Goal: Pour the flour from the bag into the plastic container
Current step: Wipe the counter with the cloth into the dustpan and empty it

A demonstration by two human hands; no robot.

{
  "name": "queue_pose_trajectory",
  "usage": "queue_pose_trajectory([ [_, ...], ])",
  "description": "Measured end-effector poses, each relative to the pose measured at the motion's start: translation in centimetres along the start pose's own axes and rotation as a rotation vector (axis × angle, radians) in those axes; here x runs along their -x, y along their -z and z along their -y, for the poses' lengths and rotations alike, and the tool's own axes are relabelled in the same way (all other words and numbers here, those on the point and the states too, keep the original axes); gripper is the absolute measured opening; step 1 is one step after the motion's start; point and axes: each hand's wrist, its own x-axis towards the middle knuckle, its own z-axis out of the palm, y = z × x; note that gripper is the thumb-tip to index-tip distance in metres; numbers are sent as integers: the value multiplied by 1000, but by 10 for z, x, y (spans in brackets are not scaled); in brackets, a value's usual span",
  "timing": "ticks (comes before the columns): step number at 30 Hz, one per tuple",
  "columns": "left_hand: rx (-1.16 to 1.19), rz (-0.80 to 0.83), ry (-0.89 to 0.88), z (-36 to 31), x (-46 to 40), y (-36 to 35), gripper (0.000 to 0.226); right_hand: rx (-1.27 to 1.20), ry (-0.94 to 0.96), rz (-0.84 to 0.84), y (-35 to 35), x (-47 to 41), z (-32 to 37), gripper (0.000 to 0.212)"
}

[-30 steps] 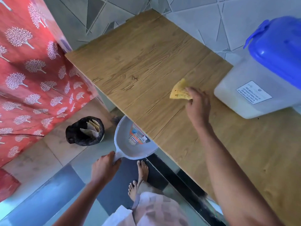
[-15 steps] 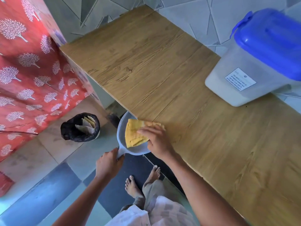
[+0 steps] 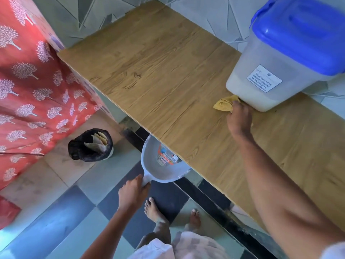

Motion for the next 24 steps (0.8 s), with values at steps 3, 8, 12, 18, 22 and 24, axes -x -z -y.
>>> queue_pose_trajectory([
  [3, 27, -16, 43, -14, 9, -5, 29, -34, 137, 14, -25, 37, 15, 45],
  [8, 94, -37, 63, -33, 24, -18, 29, -330, 612, 85, -21, 151, 57, 48],
  [12, 116, -42, 68, -48, 39, -28, 26, -545, 662, 231, 9, 188, 49, 57],
  [18, 98, -42, 74, -67, 51, -38, 28, -443, 330, -165, 49, 114, -42, 57],
  [22, 77, -34, 68, -78, 58, -44, 28, -103, 18, -72, 41, 55, -106, 47],
  [24, 67, -31, 71, -83, 63, -47, 29, -61, -13, 25, 33, 57, -109, 47],
])
